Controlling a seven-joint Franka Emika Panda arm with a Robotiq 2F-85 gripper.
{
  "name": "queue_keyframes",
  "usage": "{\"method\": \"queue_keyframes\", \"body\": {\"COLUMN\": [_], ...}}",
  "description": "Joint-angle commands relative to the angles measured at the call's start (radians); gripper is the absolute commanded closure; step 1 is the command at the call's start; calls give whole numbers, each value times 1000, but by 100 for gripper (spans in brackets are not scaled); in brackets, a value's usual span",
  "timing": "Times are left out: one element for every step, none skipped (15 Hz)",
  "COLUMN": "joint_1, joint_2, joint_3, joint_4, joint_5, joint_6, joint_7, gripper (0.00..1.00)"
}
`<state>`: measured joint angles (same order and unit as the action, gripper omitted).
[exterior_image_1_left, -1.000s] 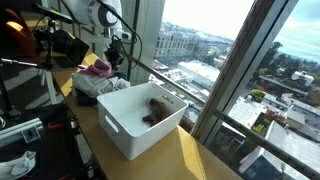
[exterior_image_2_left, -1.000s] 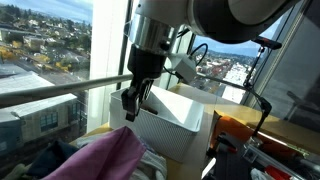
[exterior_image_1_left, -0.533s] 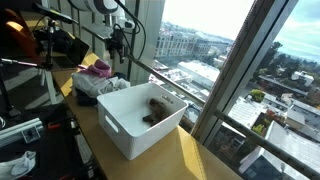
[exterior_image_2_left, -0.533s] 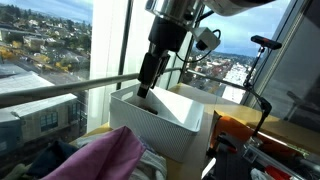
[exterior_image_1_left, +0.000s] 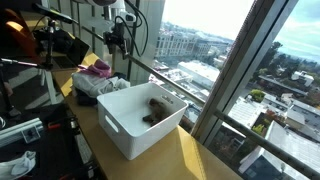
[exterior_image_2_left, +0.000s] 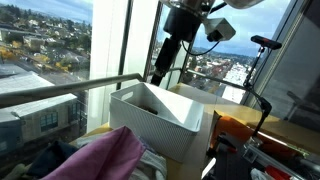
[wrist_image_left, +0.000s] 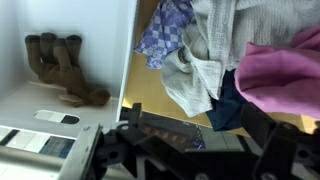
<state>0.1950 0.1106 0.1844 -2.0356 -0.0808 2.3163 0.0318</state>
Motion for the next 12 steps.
{"method": "queue_keyframes", "body": {"joint_1": [1,1,1,1,1,-5,-12,-16,-16,-18,-19,-20], "joint_2": [0,0,0,0,0,-36,-55,-48,-30,-9,23,50], "joint_3": [-1,-1,-1,-1,-1,-8,-11,-12,-15,-17,-21,-24], "joint_4": [0,0,0,0,0,-5,16,45,94,132,173,202], "joint_5": [0,0,0,0,0,-6,1,-4,-36,-56,-96,-125], "joint_6": [-2,-2,-2,-2,-2,-29,-55,-56,-59,-47,-32,-13], "joint_7": [0,0,0,0,0,2,-17,-31,-35,-47,-58,-68], "gripper": [0,0,0,0,0,0,0,0,0,0,0,0]}}
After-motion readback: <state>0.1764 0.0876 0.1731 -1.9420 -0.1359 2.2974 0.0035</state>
